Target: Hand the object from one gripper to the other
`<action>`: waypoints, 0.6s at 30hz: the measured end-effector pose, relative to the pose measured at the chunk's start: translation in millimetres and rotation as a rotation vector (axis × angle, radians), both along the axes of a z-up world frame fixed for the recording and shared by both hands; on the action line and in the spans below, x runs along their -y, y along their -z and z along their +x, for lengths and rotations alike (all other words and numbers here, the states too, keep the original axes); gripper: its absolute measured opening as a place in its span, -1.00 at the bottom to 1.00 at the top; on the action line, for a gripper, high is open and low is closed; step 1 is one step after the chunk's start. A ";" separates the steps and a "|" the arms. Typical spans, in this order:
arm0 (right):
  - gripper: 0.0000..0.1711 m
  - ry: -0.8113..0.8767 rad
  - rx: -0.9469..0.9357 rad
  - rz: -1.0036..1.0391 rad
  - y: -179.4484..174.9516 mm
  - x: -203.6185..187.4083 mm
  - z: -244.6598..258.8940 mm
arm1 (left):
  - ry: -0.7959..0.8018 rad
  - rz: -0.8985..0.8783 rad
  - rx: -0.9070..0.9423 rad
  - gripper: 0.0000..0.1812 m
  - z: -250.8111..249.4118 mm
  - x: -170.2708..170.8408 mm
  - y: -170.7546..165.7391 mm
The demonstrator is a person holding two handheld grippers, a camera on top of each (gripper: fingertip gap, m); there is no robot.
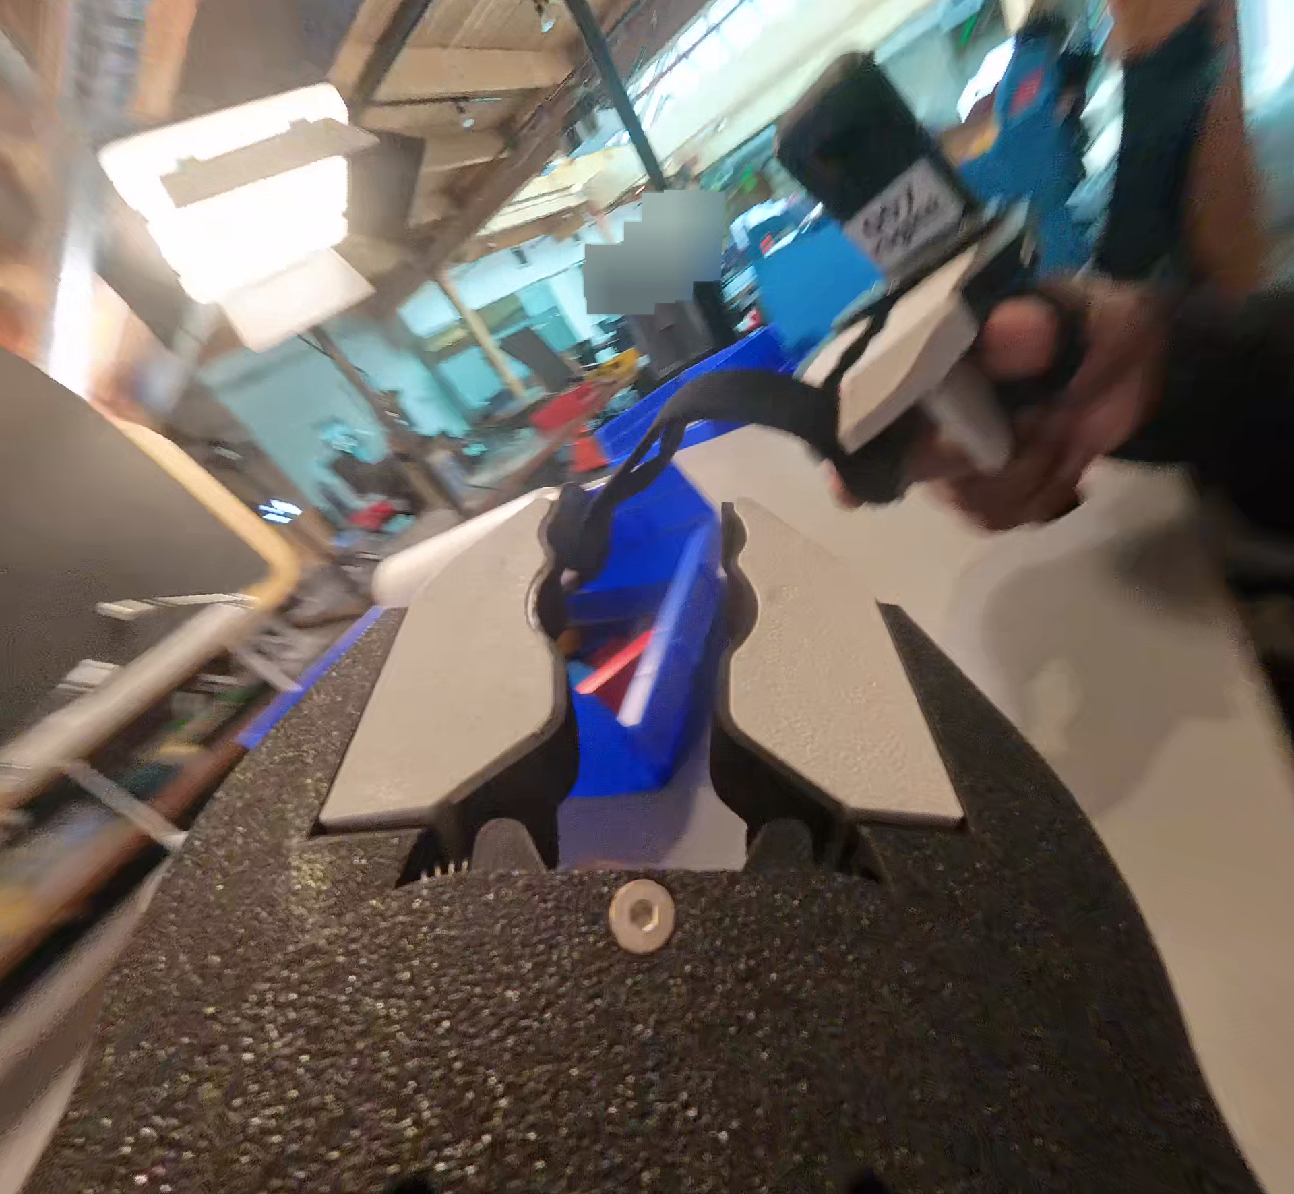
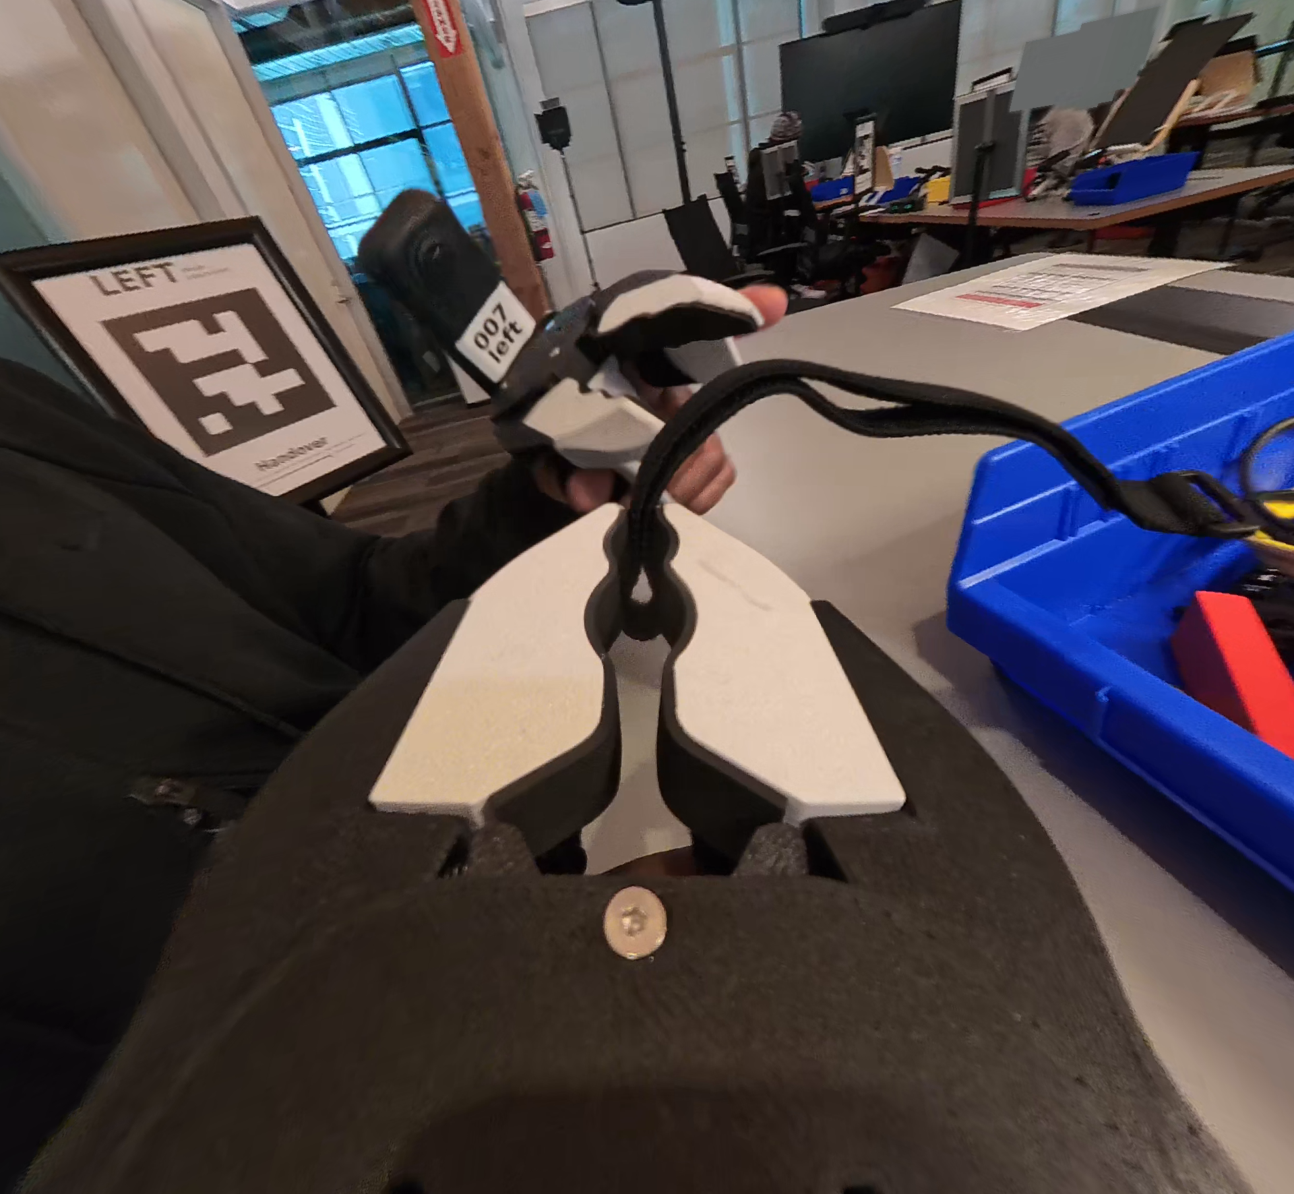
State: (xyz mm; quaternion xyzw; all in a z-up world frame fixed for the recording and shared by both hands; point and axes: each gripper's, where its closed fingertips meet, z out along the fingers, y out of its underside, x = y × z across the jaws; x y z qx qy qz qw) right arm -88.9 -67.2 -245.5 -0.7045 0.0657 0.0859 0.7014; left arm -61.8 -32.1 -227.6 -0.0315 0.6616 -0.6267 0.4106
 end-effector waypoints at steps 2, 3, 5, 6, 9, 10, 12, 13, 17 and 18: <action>-0.94 -0.067 -0.039 0.010 -1.9 0.8 -8.8 | -0.114 0.146 0.189 -0.48 2.2 -0.4 3.8; -0.94 -0.091 -0.053 0.015 -2.6 1.0 -12.2 | -0.159 0.199 0.268 -0.46 3.1 0.1 4.9; -0.94 -0.141 -0.075 0.007 -1.3 0.3 -19.3 | -0.237 0.245 0.394 -0.41 4.1 0.6 1.6; -0.94 -0.158 -0.083 -0.003 0.6 -0.6 -22.1 | -0.256 0.253 0.432 -0.40 3.3 2.1 -0.2; -0.94 -0.210 -0.088 -0.032 6.1 -4.3 -31.8 | -0.269 0.297 0.493 -0.41 1.2 8.7 2.1; -0.94 -0.227 -0.088 -0.042 7.7 -5.6 -35.3 | -0.273 0.315 0.504 -0.42 1.4 10.9 4.5; -0.93 -0.256 -0.081 -0.057 10.4 -8.2 -41.9 | -0.268 0.351 0.518 -0.50 1.6 15.7 10.7; -0.93 -0.265 -0.078 -0.063 11.6 -9.3 -44.1 | -0.262 0.358 0.520 -0.62 0.9 18.3 13.2; -0.83 -0.231 -0.019 -0.079 14.7 -10.8 -41.4 | -0.241 0.301 0.363 -0.93 7.0 19.6 18.3; -0.74 -0.200 0.012 -0.078 13.8 -10.1 -37.3 | -0.220 0.253 0.300 -0.93 7.9 18.4 16.6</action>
